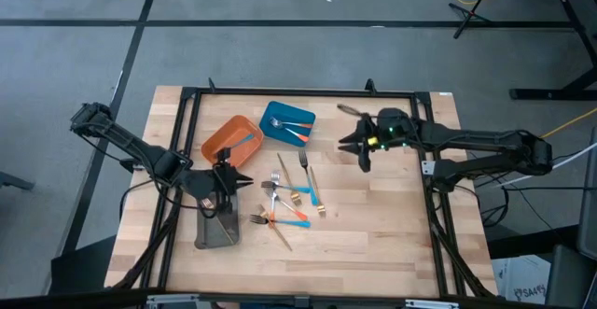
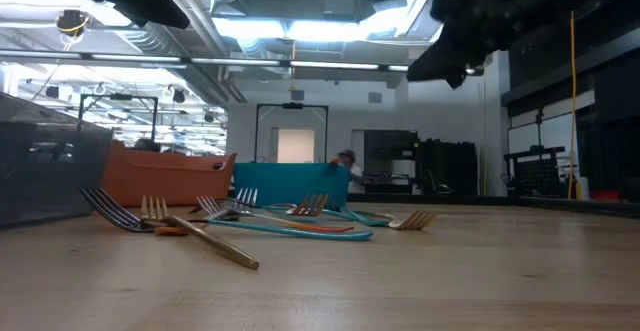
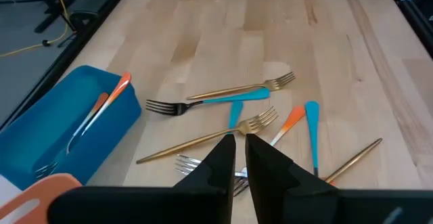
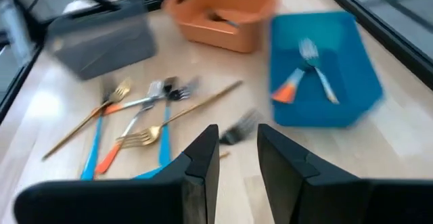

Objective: Sort silverware by color (type)
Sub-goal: Put the gold fork into the black bin

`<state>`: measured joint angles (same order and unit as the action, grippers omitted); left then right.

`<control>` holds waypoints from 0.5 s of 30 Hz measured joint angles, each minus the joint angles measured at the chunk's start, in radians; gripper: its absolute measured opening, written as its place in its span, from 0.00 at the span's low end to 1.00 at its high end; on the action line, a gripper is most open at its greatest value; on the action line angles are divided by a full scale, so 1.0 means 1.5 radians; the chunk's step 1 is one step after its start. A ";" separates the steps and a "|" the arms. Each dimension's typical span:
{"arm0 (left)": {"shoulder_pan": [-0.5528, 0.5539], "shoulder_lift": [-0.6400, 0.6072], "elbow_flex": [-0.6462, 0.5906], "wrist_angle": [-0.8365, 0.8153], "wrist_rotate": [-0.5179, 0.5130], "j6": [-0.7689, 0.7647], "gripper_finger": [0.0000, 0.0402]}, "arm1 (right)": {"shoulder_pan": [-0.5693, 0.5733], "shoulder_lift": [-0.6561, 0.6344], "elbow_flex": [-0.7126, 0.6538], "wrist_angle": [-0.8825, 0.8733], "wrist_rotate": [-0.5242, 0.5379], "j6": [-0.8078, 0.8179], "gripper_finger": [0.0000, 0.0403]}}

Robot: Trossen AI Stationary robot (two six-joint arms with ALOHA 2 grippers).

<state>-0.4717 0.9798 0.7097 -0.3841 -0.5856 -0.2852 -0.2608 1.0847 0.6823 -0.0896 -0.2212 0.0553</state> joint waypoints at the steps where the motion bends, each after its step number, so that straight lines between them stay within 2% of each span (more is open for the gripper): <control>1: 0.000 0.000 0.000 0.000 0.000 0.000 0.07 | 0.014 0.000 0.000 0.007 0.000 -0.019 0.23; 8: 0.000 0.000 0.000 0.001 -0.001 0.000 0.07 | 0.096 0.000 0.000 0.065 -0.004 -0.111 0.23; 15: 0.000 0.000 0.000 0.001 -0.002 0.000 0.07 | 0.131 0.002 0.035 0.058 -0.039 -0.211 0.23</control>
<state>-0.4717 0.9798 0.7097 -0.3824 -0.5880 -0.2852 -0.0637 1.0884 0.7341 -0.0029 -0.2792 -0.2609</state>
